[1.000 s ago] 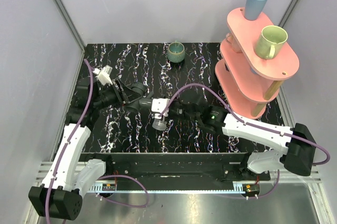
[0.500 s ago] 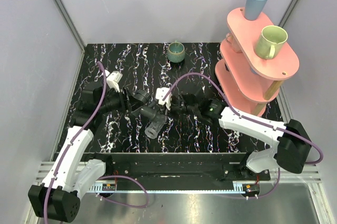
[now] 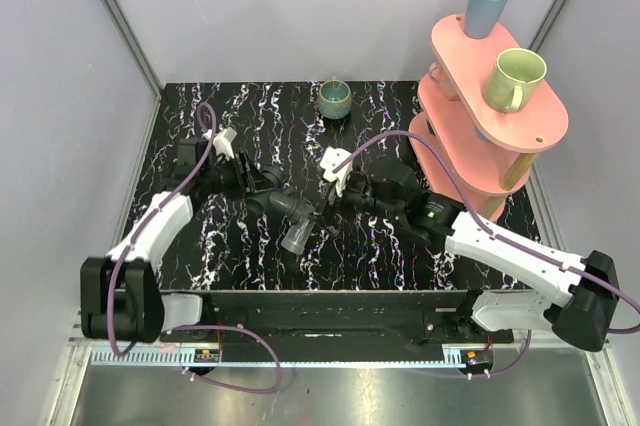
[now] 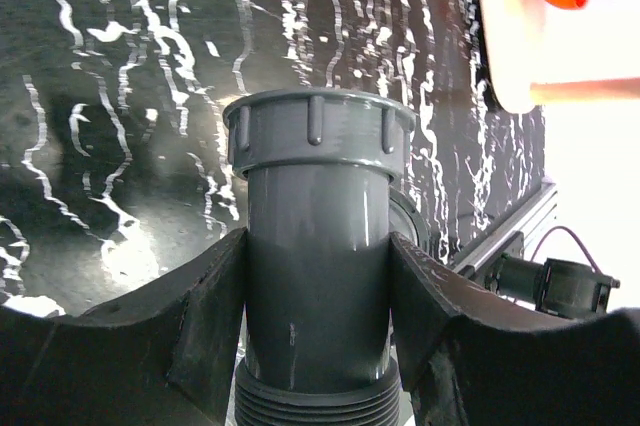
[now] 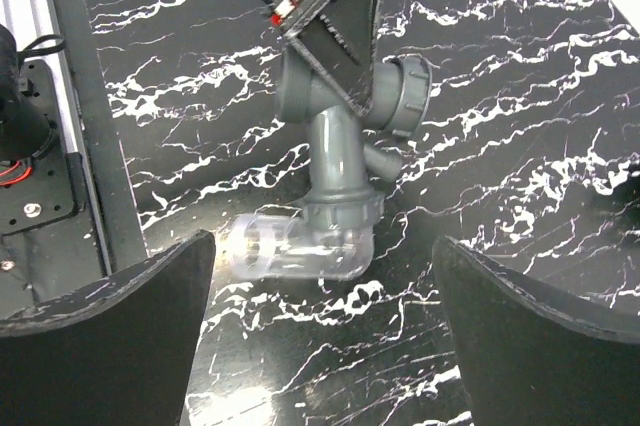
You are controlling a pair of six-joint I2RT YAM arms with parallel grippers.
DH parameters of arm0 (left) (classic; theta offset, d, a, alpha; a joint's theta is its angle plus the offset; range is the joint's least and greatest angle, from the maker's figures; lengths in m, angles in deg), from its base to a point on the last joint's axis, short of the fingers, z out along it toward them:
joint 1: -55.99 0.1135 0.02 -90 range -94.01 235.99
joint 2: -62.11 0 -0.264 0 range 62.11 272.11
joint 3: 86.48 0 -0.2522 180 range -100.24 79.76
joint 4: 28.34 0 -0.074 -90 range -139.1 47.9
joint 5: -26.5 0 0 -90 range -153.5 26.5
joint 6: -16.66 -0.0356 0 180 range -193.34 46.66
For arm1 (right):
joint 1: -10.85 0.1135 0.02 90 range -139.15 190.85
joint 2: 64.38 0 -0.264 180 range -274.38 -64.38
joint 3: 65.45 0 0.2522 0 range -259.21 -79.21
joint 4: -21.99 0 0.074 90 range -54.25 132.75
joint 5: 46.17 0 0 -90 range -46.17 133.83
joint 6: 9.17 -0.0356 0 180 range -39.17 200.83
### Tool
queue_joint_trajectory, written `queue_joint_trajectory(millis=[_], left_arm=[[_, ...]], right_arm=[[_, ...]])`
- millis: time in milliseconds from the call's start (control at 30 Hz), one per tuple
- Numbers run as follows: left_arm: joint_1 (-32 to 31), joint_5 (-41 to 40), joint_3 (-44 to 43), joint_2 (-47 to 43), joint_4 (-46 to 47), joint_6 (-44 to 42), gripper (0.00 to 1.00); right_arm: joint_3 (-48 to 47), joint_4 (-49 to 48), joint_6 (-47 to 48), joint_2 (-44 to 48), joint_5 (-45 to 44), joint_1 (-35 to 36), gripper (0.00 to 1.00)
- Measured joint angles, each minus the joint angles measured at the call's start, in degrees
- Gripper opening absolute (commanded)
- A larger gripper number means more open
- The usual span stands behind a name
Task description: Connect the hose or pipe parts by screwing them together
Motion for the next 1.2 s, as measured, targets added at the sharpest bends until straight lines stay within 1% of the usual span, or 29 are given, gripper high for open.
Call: queue_joint_trajectory(millis=[100, 233, 267, 300, 333, 367, 433, 467, 500, 567, 600, 633, 800, 933, 1033, 1100, 1200], left_arm=[[2.01, -0.13, -1.38, 5.60, 0.87, 0.13, 0.01], [3.82, 0.07, -3.82, 12.11, 1.14, -0.04, 0.26], [4.22, 0.17, -4.70, 13.70, 1.11, -0.04, 0.35], [4.46, 0.31, -5.53, 15.30, 0.94, -0.04, 0.40], [4.72, 0.33, -6.16, 16.55, 0.85, -0.04, 0.53], [5.03, 0.33, -6.51, 17.33, 0.70, -0.07, 0.63], [5.64, 0.11, -6.82, 17.99, 0.02, -0.28, 0.68], [5.97, -0.24, -6.84, 18.01, -0.17, -0.74, 0.78], [6.23, -0.70, -6.97, 18.01, -0.57, -1.03, 0.86], [6.73, -1.64, -7.61, 18.01, -1.55, -2.08, 0.94], [6.91, -2.75, -8.31, 18.01, -2.73, -2.29, 0.95], [7.02, -3.67, -9.11, 18.01, -3.89, -2.67, 0.99], [7.28, -9.75, -14.03, 17.68, -9.55, -4.92, 0.99], [7.28, -12.15, -14.80, 14.64, -12.11, -5.68, 0.99], [7.13, -11.06, -14.78, 9.33, -12.83, -5.68, 0.99], [6.49, -9.35, -14.47, 4.11, -12.02, -5.57, 0.99], [3.54, -6.99, -13.31, -4.90, -8.70, -4.96, 0.99]], right_arm=[[0.00, 1.86, -1.68, 1.36, -0.59, 0.00, 1.00], [0.11, 4.02, -3.30, 2.36, -2.38, 0.00, 1.00], [0.11, 4.33, -3.67, 2.54, -2.95, 0.00, 1.00], [0.11, 4.48, -4.00, 2.62, -3.45, -0.02, 1.00], [0.11, 4.50, -4.39, 2.62, -3.91, -0.02, 1.00], [0.11, 4.57, -4.94, 2.62, -4.52, 0.00, 1.00], [0.00, 5.40, -6.03, 2.60, -5.38, -0.02, 1.00], [-0.07, 5.73, -6.45, 2.58, -5.84, -0.02, 1.00], [-0.31, 6.49, -6.95, 2.49, -6.32, -0.02, 1.00], [-0.79, 7.54, -8.02, 2.34, -7.34, -0.02, 1.00], [-1.07, 8.20, -8.72, 2.32, -7.80, -0.02, 1.00], [-1.38, 8.68, -9.35, 2.32, -8.09, -0.02, 1.00], [-3.06, 10.73, -14.75, 2.49, -11.45, -0.02, 1.00], [-3.08, 11.80, -19.71, 3.65, -14.95, 0.00, 1.00], [-2.71, 11.96, -23.52, 5.64, -17.99, 0.00, 1.00], [-1.70, 11.43, -25.46, 7.78, -19.96, -0.02, 1.00], [0.72, 9.64, -25.99, 11.45, -21.00, -0.02, 1.00]])
